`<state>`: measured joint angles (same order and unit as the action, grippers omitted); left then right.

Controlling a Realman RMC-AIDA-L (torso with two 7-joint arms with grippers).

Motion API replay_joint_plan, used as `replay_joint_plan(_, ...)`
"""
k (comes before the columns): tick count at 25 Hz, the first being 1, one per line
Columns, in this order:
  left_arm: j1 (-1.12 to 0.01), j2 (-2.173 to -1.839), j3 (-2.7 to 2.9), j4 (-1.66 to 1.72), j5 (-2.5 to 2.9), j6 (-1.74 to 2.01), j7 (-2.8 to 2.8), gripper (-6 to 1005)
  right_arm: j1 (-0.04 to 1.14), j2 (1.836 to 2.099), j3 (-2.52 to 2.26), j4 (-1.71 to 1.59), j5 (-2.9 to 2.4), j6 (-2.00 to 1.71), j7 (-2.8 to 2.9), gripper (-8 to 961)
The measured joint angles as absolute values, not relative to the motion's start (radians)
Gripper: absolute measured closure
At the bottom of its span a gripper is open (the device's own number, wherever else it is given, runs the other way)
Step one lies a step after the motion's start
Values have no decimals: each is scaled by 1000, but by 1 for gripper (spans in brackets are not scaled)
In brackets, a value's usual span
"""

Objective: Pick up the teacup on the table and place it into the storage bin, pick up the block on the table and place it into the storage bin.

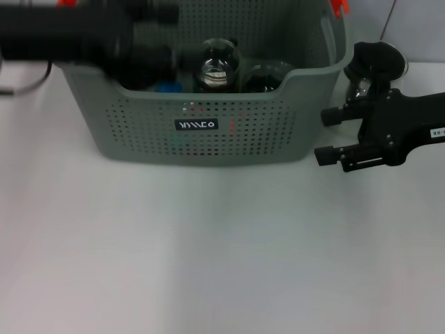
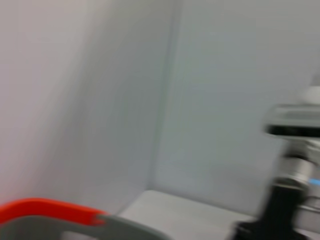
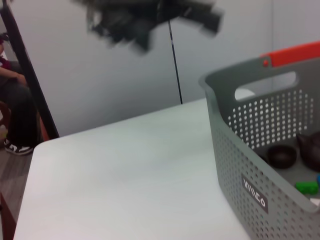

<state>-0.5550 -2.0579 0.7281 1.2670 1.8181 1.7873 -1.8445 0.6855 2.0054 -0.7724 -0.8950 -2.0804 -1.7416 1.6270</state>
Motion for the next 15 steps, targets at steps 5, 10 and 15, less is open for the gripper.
replay_joint_plan(5,-473,-2124,733,1220,1808,1834,-1668,44,682,2002,-761,-845,-2054,-1737,1566,135)
replay_joint_plan(10,-454,-2161,763,1070,1814,1814,-1482,49,669,2004,-760,-806,-2058,-1732,1511,134)
replay_joint_plan(15,-485,-2151,807,891,1830,1727,-1413,49,637,2006,-760,-770,-2056,-1721,1420,134)
